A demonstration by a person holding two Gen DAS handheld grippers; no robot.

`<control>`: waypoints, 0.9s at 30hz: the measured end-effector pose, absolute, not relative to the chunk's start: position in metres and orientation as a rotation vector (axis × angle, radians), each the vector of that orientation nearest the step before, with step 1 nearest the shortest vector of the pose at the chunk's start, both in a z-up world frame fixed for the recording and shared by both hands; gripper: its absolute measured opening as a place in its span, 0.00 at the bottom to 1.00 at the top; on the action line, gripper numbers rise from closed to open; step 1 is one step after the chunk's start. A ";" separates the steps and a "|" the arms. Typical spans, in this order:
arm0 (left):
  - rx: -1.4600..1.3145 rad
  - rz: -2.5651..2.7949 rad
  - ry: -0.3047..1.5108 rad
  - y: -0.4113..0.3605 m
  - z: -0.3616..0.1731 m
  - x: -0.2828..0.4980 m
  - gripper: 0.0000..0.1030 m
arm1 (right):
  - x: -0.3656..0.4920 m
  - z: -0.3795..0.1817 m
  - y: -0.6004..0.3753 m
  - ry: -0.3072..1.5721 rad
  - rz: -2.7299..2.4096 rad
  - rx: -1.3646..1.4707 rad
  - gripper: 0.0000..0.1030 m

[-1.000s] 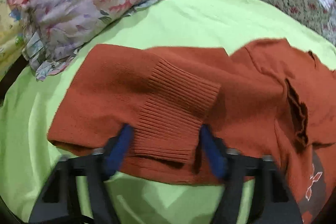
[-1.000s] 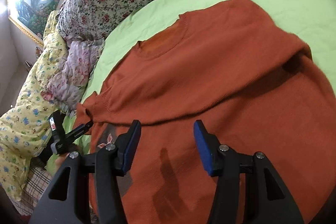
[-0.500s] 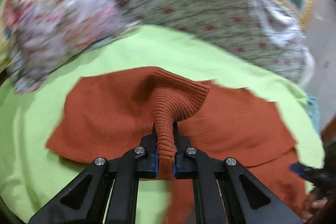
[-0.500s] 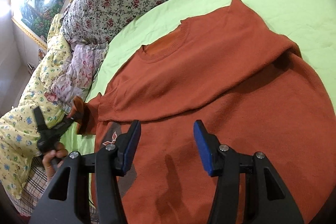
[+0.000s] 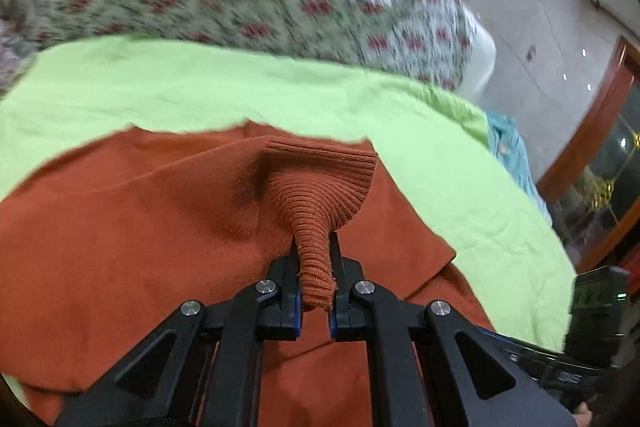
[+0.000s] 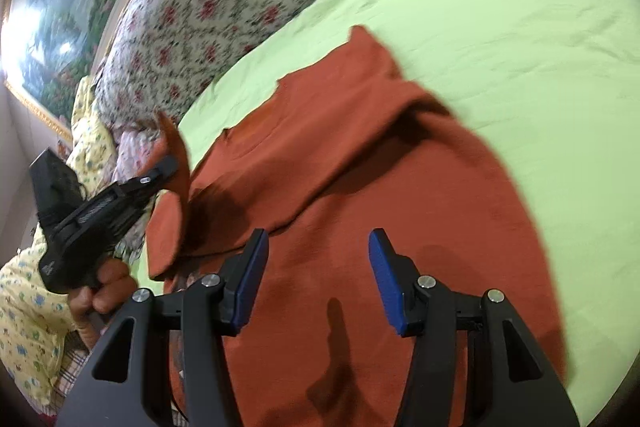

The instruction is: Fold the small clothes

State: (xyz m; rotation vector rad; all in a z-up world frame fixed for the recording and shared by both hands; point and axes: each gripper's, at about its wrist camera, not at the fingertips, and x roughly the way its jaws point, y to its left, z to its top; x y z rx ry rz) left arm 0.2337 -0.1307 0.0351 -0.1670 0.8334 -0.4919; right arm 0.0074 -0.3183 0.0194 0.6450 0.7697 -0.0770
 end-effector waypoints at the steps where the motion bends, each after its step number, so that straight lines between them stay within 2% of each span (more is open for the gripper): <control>1: -0.143 -0.488 0.852 -0.144 0.024 0.237 0.07 | 0.005 0.019 -0.323 0.768 -0.088 0.651 0.52; 3: -0.122 -0.492 0.883 -0.156 0.009 0.243 0.08 | 0.002 0.018 -0.332 0.765 -0.102 0.660 0.52; 7: -0.133 -0.510 0.971 -0.158 -0.016 0.245 0.22 | 0.001 0.015 -0.341 0.762 -0.113 0.667 0.52; 9: -0.139 -0.518 0.974 -0.149 -0.016 0.236 0.38 | 0.003 0.014 -0.342 0.762 -0.113 0.672 0.52; 10: -0.132 -0.504 0.965 -0.141 -0.013 0.228 0.51 | 0.004 0.014 -0.342 0.761 -0.111 0.673 0.52; 11: -0.129 -0.493 0.951 -0.132 -0.010 0.220 0.56 | 0.008 0.015 -0.341 0.761 -0.105 0.670 0.52; 13: -0.123 -0.467 0.923 -0.113 0.000 0.202 0.56 | 0.015 0.015 -0.338 0.764 -0.097 0.661 0.52; 15: -0.123 -0.411 0.893 -0.084 0.007 0.179 0.63 | 0.024 0.015 -0.332 0.770 -0.079 0.648 0.52; 17: -0.117 -0.329 0.858 -0.052 0.015 0.158 0.73 | 0.038 0.014 -0.326 0.783 -0.067 0.631 0.52; 22: -0.120 -0.009 0.824 0.039 0.014 0.127 0.73 | 0.082 0.017 -0.310 0.802 -0.014 0.587 0.52; 23: -0.139 0.037 0.831 0.058 0.010 0.125 0.74 | 0.090 0.018 -0.308 0.802 -0.007 0.576 0.54; 25: -0.180 0.085 0.891 0.086 -0.004 0.128 0.74 | 0.112 0.017 -0.304 0.820 -0.019 0.541 0.63; 27: -0.207 0.086 0.922 0.098 -0.013 0.130 0.74 | 0.133 0.006 -0.302 0.883 -0.067 0.530 0.64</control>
